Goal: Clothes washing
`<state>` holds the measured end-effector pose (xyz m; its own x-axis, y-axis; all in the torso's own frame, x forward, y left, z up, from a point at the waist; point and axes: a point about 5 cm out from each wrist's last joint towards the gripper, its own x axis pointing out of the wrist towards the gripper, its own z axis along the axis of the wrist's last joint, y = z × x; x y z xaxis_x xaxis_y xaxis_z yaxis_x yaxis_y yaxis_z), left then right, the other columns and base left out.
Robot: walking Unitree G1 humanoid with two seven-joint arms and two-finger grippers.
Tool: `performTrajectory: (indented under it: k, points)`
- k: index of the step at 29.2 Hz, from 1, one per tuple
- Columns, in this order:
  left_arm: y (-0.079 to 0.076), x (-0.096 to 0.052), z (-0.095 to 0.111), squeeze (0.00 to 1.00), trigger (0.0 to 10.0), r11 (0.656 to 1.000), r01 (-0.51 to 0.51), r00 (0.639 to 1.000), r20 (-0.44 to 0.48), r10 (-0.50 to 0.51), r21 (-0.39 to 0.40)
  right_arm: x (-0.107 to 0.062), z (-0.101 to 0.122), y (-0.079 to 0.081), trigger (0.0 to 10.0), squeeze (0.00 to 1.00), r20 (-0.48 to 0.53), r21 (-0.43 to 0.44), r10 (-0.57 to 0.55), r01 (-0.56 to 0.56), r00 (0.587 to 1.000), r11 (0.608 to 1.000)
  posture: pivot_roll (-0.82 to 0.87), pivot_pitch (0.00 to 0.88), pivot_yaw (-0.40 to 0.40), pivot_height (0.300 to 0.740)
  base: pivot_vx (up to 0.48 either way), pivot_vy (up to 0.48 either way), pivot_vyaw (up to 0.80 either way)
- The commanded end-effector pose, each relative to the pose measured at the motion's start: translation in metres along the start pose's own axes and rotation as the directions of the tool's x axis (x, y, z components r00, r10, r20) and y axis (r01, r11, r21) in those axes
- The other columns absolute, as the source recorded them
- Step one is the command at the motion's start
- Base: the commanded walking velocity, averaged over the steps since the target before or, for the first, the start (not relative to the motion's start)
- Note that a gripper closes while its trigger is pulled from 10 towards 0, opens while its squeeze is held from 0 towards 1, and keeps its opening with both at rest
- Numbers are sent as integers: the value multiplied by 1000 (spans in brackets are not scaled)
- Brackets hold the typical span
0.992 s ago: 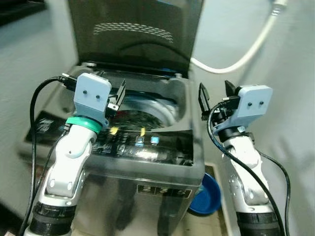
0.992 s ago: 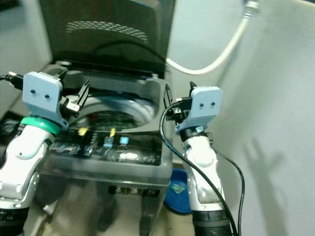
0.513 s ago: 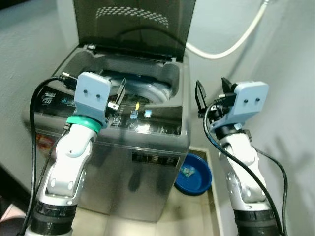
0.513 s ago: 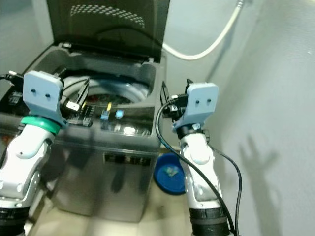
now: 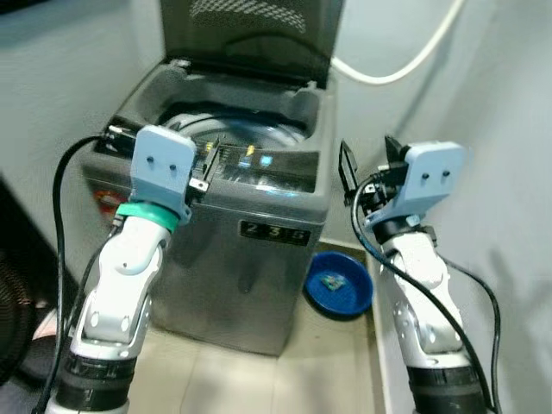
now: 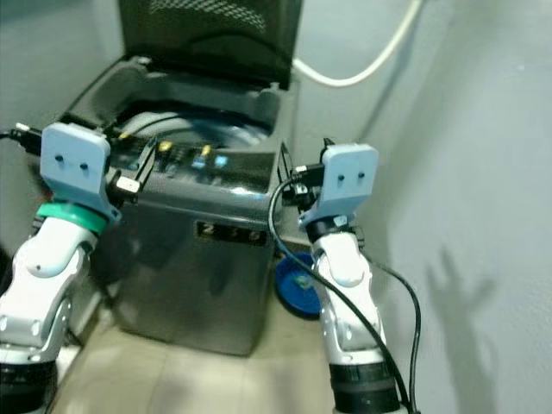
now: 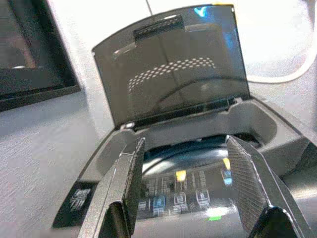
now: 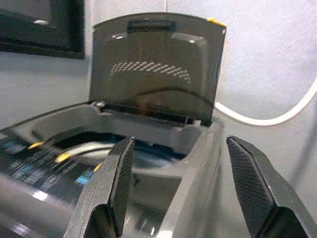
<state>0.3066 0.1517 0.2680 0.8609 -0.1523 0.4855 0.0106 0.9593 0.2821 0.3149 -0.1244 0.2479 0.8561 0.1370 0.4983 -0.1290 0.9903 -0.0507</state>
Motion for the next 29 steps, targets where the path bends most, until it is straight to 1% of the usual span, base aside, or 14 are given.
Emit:
performTrajectory:
  k: [1,4,7,9,12,19,21,22,23,25,26,27,28,29]
  points:
    - [-5,-1,-4,0,10000,1000,14,1000,-21,-14,-7,-2,-4,-4,10000,0,-20,-20,5,-5,1000,1000,60,6,-21,740,0,0,0]
    - [-6,-2,-8,0,10000,1000,18,999,-45,-19,-24,-3,-8,-4,10000,0,-31,-35,18,-20,999,999,56,7,-21,740,0,0,494]
    - [-11,-6,-16,0,10000,998,18,996,-88,-22,-54,-7,-17,-4,10000,0,-72,-51,34,-38,997,998,55,7,-22,740,0,0,800]
    - [-11,-6,-16,0,10000,998,18,996,-88,-22,-54,-7,-17,-4,10000,0,-72,-51,34,-38,997,998,55,7,-22,740,0,0,800]
    - [-16,-10,-23,0,10000,997,24,992,-120,-32,-70,-13,-24,-3,10000,0,-104,-58,57,-63,993,996,53,7,-22,740,0,0,800]
    - [-19,-13,-28,0,10000,997,33,989,-139,-42,-66,-18,-31,-2,10000,0,-130,-62,84,-92,988,994,51,4,-26,740,0,0,800]
    - [-21,-15,-31,0,10000,997,42,987,-154,-51,-61,-21,-37,-2,10000,0,-148,-63,93,-103,985,993,51,3,-28,740,0,0,794]
    - [-25,-21,-40,0,10000,997,60,980,-186,-69,-57,-29,-51,-5,10000,0,-201,-65,90,-105,976,992,50,1,-28,740,0,0,794]
    - [-25,-21,-40,0,10000,997,60,980,-186,-69,-57,-29,-51,-5,10000,0,-201,-65,90,-105,976,992,50,1,-28,740,0,0,794]
    - [-32,-31,-53,0,10000,995,84,966,-240,-97,-60,-44,-73,-10,10000,0,-285,-70,77,-101,955,992,51,1,-28,740,0,0,794]
    - [-32,-31,-53,0,10000,995,84,966,-240,-97,-60,-44,-73,-10,10000,0,-285,-70,77,-101,955,992,51,1,-28,740,0,0,794]
    - [-34,-40,-68,0,10000,994,81,949,-301,-98,-66,-55,-89,-16,10000,0,-348,-52,42,-64,937,997,54,0,-28,740,0,0,788]
    - [-34,-40,-68,0,10000,994,81,949,-301,-98,-66,-55,-89,-16,10000,0,-348,-52,42,-64,937,997,54,0,-28,740,0,0,788]
    - [-36,-50,-82,0,10000,994,84,929,-356,-103,-67,-67,-104,-23,10000,0,-411,-38,4,-21,911,999,51,0,-26,740,0,0,794]
